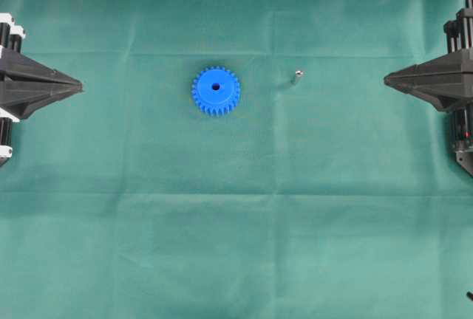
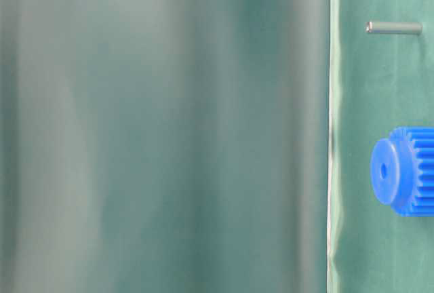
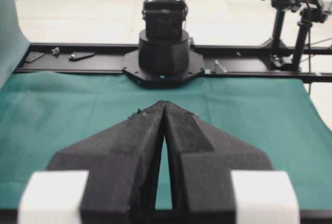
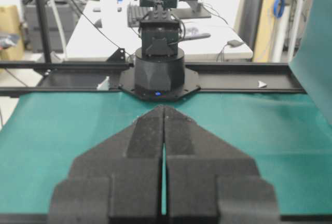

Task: Insert the shaft placed at a random location into the center hole of the medium gear at another random location.
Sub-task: 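Move the right gripper open over the silver shaft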

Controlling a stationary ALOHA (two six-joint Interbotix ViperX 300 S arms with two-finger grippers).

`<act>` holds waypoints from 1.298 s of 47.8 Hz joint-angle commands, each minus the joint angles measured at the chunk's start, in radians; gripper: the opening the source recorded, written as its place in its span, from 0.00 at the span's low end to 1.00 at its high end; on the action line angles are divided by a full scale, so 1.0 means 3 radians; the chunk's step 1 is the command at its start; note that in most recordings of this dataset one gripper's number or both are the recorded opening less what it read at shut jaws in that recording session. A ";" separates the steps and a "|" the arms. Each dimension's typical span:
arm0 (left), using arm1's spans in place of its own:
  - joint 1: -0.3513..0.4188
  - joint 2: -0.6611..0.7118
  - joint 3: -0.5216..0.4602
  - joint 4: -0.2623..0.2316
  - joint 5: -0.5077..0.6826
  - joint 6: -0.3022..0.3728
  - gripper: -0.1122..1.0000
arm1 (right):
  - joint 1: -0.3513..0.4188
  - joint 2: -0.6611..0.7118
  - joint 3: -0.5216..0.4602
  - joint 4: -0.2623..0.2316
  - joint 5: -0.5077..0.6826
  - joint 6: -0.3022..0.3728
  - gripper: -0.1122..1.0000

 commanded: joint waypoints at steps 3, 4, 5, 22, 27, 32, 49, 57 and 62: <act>-0.0015 0.0036 -0.0128 0.0046 0.0010 0.0000 0.10 | -0.0072 0.0056 -0.0077 -0.0015 0.0041 0.0010 0.11; -0.0015 0.0036 -0.0128 0.0046 0.0015 0.0000 0.10 | -0.0087 0.0072 -0.0087 -0.0010 0.0051 0.0010 0.11; -0.0015 0.0036 -0.0128 0.0046 0.0020 0.0000 0.10 | -0.0102 0.0082 -0.0092 -0.0010 0.0066 0.0010 0.11; -0.0015 0.0036 -0.0128 0.0046 0.0102 -0.0005 0.10 | -0.0327 0.0450 -0.0072 -0.0010 -0.0061 0.0000 0.14; -0.0020 0.0036 -0.0128 0.0046 0.0112 -0.0005 0.10 | -0.0414 0.0670 -0.0061 -0.0015 -0.0133 -0.0005 0.33; -0.0015 0.0036 -0.0128 0.0051 0.0123 -0.0005 0.10 | -0.0501 0.0972 -0.0056 -0.0015 -0.0245 -0.0051 0.60; -0.0020 0.0036 -0.0128 0.0046 0.0128 -0.0005 0.10 | -0.0782 0.2025 -0.0066 0.0005 -0.0864 -0.0128 0.85; -0.0020 0.0036 -0.0123 0.0046 0.0148 -0.0005 0.10 | -0.0859 0.2459 -0.0072 0.0015 -0.1150 -0.0128 0.85; -0.0020 0.0036 -0.0123 0.0046 0.0143 -0.0005 0.10 | -0.0874 0.2679 -0.0087 0.0031 -0.1278 -0.0128 0.85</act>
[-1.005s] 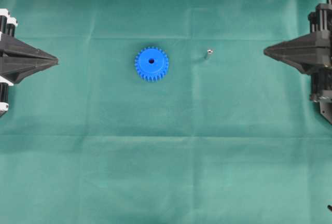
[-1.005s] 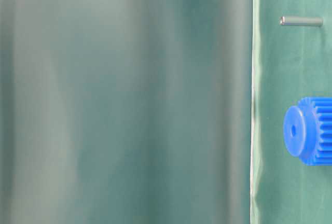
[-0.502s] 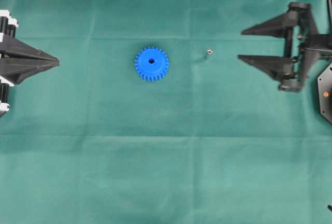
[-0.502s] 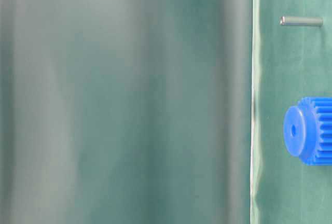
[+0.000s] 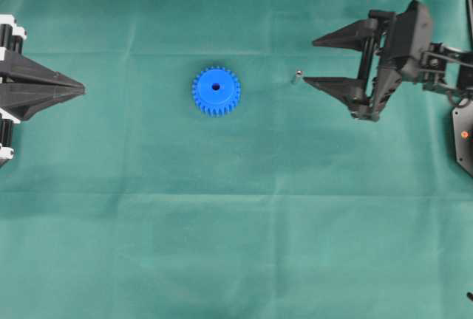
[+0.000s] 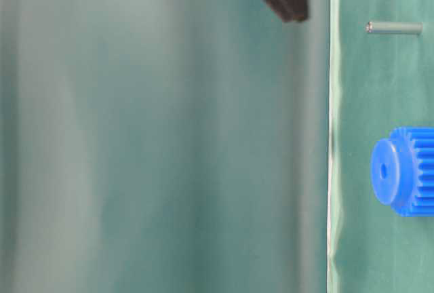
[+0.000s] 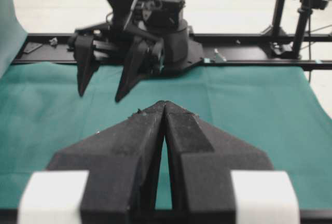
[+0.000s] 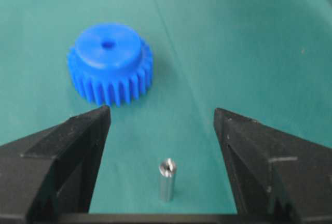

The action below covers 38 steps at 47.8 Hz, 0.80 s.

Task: Insert the shaft placed at a random location into the center hole of the medium gear at another random location.
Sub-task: 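Move the right gripper open over the silver shaft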

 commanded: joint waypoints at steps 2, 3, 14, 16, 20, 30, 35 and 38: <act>-0.0005 0.0026 -0.0082 0.0010 -0.0015 0.0000 0.10 | -0.0041 0.0189 -0.0072 0.0031 -0.0169 -0.0051 0.85; -0.0005 0.0026 -0.0082 0.0005 -0.0015 0.0000 0.10 | -0.0046 0.0225 -0.0072 0.0031 -0.0194 -0.0051 0.85; -0.0005 0.0026 -0.0077 0.0005 -0.0015 0.0000 0.10 | -0.0051 0.0608 -0.0082 0.0082 -0.0445 -0.0051 0.85; -0.0005 0.0031 -0.0077 0.0010 -0.0015 0.0000 0.10 | -0.0051 0.0665 -0.0082 0.0092 -0.0481 -0.0051 0.85; -0.0005 0.0031 -0.0077 0.0005 -0.0015 0.0000 0.10 | -0.0051 0.0767 -0.0097 0.0097 -0.0527 -0.0051 0.84; -0.0005 0.0031 -0.0072 0.0005 -0.0015 0.0000 0.10 | -0.0051 0.0905 -0.0153 0.0097 -0.0583 -0.0051 0.84; -0.0005 0.0031 -0.0072 0.0005 -0.0015 0.0000 0.10 | -0.0051 0.0920 -0.0159 0.0092 -0.0583 -0.0051 0.81; -0.0005 0.0031 -0.0072 0.0010 -0.0015 0.0000 0.10 | -0.0051 0.0920 -0.0159 0.0097 -0.0583 -0.0051 0.79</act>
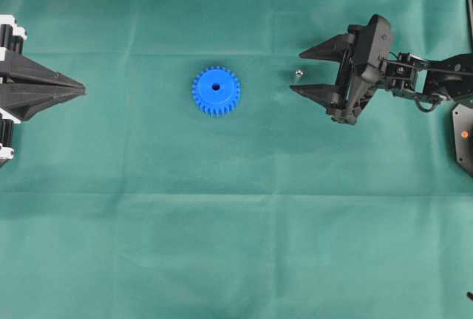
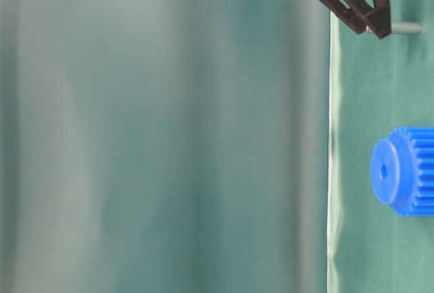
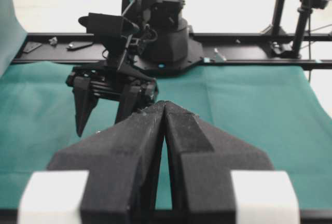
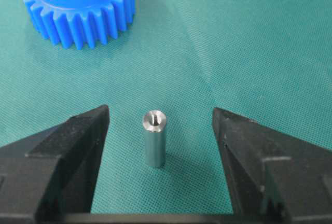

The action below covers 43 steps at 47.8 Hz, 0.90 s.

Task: Insert the shaft placed at a random location into the center hole of the medium gear at another random location.
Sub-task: 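Move the right gripper open over the silver shaft, then close the right gripper on the silver shaft and lift it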

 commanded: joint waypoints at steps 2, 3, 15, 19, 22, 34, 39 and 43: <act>-0.0005 0.0026 -0.0072 0.0010 -0.0015 0.0000 0.10 | -0.0015 -0.0031 -0.0046 0.0010 -0.0056 -0.0051 0.78; -0.0005 0.0026 -0.0072 0.0010 -0.0015 0.0000 0.10 | -0.0020 -0.0031 -0.0046 0.0010 -0.0056 -0.0051 0.77; -0.0005 0.0026 -0.0072 0.0010 -0.0015 0.0000 0.10 | -0.0015 -0.0031 -0.0046 -0.0026 -0.0072 -0.0051 0.39; -0.0005 0.0026 -0.0072 0.0010 -0.0015 0.0000 0.10 | -0.0015 -0.0031 -0.0041 -0.0031 -0.0061 -0.0056 0.23; -0.0005 0.0020 -0.0072 0.0010 -0.0015 0.0000 0.10 | -0.0015 -0.0031 -0.0046 -0.0041 -0.0056 -0.0056 0.22; -0.0005 0.0020 -0.0072 0.0010 -0.0015 0.0000 0.10 | -0.0015 -0.0031 -0.0046 -0.0041 -0.0051 -0.0046 0.22; -0.0005 0.0020 -0.0077 0.0010 -0.0015 -0.0005 0.10 | -0.0015 -0.0051 -0.0051 -0.0041 -0.0046 -0.0031 0.22; -0.0005 0.0020 -0.0077 0.0015 -0.0010 -0.0005 0.10 | -0.0015 -0.0138 -0.0051 -0.0041 0.0000 -0.0026 0.22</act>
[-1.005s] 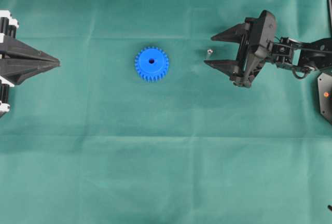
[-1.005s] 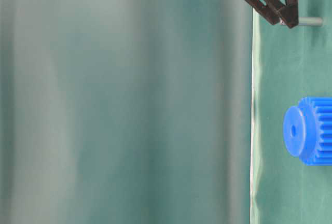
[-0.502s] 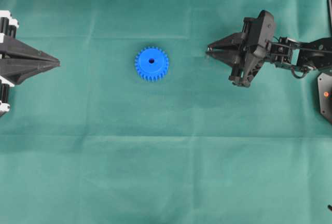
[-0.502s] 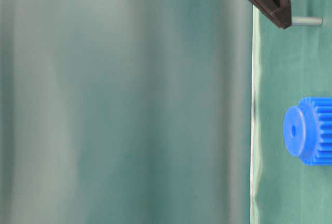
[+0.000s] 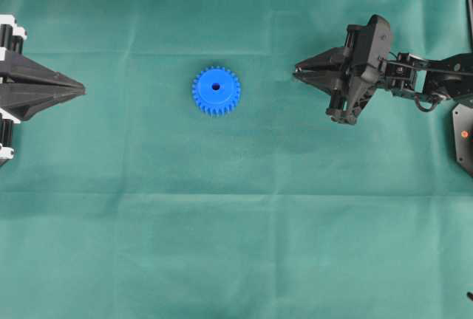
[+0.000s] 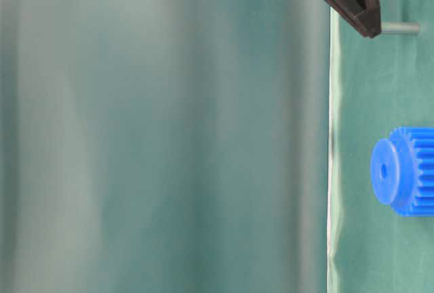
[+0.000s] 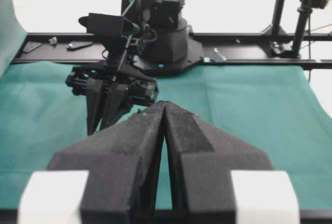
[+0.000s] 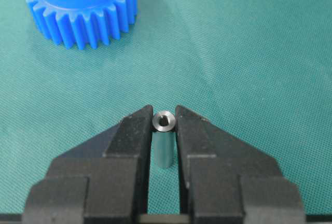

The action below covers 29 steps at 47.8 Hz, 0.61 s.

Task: Insert the shaft placed at a random location into the center hole of the medium gear at another random location.
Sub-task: 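Close the right gripper on the silver shaft and lift it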

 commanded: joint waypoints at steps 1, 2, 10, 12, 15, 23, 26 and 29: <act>-0.0005 0.0020 -0.0077 0.0005 -0.0020 -0.0005 0.10 | -0.0010 -0.0153 -0.0046 -0.0005 0.0041 -0.0026 0.22; -0.0005 0.0020 -0.0077 0.0005 -0.0020 -0.0005 0.10 | -0.0005 -0.0189 -0.0046 -0.0005 0.0072 -0.0026 0.22; -0.0005 0.0020 -0.0082 0.0005 -0.0020 -0.0005 0.10 | -0.0005 -0.0573 -0.0077 -0.0005 0.0435 -0.0036 0.22; -0.0005 0.0020 -0.0082 0.0005 -0.0015 -0.0005 0.10 | -0.0010 -0.0670 -0.0082 -0.0005 0.0527 -0.0046 0.22; -0.0005 0.0020 -0.0082 0.0005 -0.0015 -0.0005 0.10 | -0.0005 -0.0828 -0.0102 -0.0005 0.0670 -0.0051 0.22; -0.0005 0.0020 -0.0082 0.0005 -0.0020 -0.0005 0.10 | -0.0010 -0.1084 -0.0148 -0.0010 0.0936 -0.0056 0.22; -0.0005 0.0020 -0.0082 0.0005 -0.0020 -0.0010 0.10 | -0.0005 -0.1130 -0.0164 -0.0005 0.0992 -0.0056 0.22; -0.0005 0.0020 -0.0082 0.0005 -0.0020 -0.0010 0.10 | -0.0005 -0.1130 -0.0164 -0.0010 0.1018 -0.0056 0.22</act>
